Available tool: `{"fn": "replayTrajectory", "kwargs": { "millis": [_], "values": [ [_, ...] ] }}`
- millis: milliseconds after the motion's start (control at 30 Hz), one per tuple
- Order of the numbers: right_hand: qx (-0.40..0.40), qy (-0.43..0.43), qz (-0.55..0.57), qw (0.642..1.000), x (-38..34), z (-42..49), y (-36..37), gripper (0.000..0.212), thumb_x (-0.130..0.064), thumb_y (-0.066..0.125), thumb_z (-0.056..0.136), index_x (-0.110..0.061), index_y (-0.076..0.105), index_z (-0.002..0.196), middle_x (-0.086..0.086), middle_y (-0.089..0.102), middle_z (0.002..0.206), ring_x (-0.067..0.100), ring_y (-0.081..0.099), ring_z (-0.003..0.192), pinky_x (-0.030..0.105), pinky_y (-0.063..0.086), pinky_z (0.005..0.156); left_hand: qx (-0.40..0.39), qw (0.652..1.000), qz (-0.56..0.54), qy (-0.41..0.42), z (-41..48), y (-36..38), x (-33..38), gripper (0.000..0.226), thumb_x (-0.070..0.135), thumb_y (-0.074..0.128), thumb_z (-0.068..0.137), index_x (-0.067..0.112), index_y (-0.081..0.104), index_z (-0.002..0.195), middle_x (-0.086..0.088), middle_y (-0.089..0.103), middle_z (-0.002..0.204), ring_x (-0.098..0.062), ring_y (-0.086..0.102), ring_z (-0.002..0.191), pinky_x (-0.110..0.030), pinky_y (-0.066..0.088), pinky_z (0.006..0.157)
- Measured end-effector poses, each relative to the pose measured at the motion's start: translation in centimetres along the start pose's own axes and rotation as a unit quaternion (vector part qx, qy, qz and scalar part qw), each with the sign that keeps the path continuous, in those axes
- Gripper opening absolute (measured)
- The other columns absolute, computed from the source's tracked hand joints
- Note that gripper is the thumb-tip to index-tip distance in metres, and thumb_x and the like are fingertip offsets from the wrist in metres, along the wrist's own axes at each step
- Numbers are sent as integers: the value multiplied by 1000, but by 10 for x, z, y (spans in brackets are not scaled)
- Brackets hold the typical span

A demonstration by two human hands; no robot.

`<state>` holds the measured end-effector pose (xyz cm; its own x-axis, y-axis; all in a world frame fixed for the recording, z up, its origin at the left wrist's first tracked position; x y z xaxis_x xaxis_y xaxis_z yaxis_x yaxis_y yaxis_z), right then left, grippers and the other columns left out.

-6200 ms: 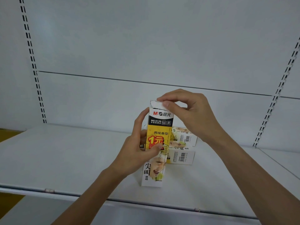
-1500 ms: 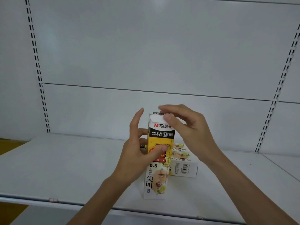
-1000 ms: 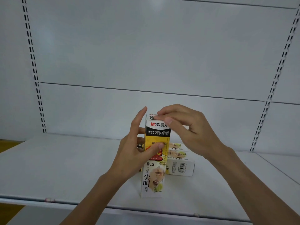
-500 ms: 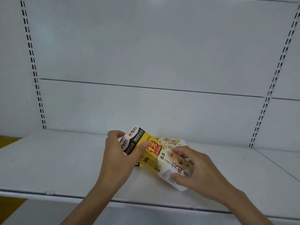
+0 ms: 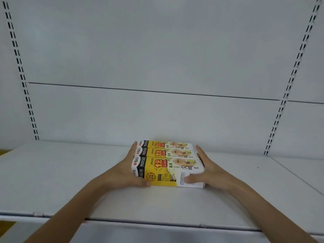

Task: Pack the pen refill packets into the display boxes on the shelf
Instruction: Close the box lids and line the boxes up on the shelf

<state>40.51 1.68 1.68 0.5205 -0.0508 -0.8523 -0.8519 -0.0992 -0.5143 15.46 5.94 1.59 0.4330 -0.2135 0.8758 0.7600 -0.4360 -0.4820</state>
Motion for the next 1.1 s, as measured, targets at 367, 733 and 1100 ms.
{"fn": "replayTrajectory", "kwargs": {
  "millis": [367,733,1100],
  "values": [
    [-2,0,66,998,3,39,2,111,0,75,71,-25,0,148,-21,60,108,-6,58,96,8,47,69,43,997,-48,-40,35,-10,-14,112,-4,73,69,25,-3,145,16,58,99,0,60,81,-10,46,60],
    [31,-4,45,999,5,42,6,80,4,73,71,-44,27,117,-24,60,97,-18,60,74,2,42,59,51,996,-68,-35,39,-11,-22,111,-9,72,67,26,2,145,6,62,101,-11,63,82,-19,51,60],
    [26,-2,21,999,-3,34,6,97,-6,76,72,-24,15,145,-26,57,110,-7,60,97,11,44,76,62,998,2,-29,37,-15,-24,113,5,78,64,23,3,146,9,54,122,-13,57,101,-23,46,85]
  ]
}}
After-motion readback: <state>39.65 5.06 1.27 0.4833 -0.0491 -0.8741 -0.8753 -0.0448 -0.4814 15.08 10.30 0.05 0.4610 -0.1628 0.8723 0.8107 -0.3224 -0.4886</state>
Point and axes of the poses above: each hand's wrist, its own z-axis towards the middle knuckle, its own y-axis out of the palm, x = y × z, the point moved 1 cm from there along z, towards the middle knuckle
